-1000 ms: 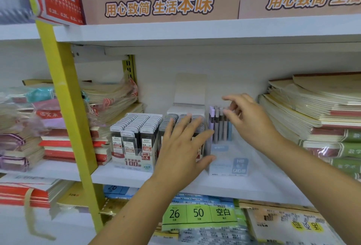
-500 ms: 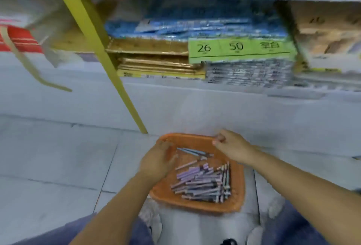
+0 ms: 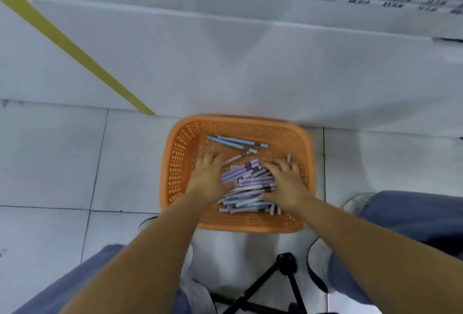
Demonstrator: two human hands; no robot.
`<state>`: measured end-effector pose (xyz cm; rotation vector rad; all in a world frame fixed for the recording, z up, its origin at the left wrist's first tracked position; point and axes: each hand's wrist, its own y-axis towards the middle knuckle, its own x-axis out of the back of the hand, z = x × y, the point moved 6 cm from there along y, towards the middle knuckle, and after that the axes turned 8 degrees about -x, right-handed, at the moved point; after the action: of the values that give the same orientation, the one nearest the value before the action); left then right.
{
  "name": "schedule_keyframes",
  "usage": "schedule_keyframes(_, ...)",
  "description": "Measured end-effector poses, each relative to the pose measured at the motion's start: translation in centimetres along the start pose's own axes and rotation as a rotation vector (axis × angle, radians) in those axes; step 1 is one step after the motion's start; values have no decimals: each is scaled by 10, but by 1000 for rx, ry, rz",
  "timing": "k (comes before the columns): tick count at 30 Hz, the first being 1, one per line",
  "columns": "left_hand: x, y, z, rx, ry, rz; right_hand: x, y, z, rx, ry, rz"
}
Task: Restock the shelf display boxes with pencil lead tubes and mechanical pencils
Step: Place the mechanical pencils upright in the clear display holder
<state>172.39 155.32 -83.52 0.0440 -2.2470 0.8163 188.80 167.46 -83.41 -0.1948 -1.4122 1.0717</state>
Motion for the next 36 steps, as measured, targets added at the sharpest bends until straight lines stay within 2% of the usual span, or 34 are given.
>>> schedule_keyframes(4,-13,12,0,38,41,37,3,8,3,18,-76,-98)
schedule_keyframes(8,-15,15,2,49,167,34,11,14,10,126,-228,-201)
schedule_keyframes(12,-12,17,13,76,98,0,7,18,16,180,-241,-178)
schedule_keyframes(17,-14,18,24,118,82,77,-1,22,30,248,-398,-190)
schedule_keyframes(24,-4,7,24,121,-136,-41,-6,30,30,234,-472,-65)
schedule_keyframes(28,4,-6,31,206,-276,-90,8,31,32,174,-324,-11)
schedule_keyframes(32,22,-22,24,57,-468,-245,28,27,36,179,-140,-102)
schedule_keyframes(36,39,-41,16,193,-576,-405,48,13,47,148,100,-5)
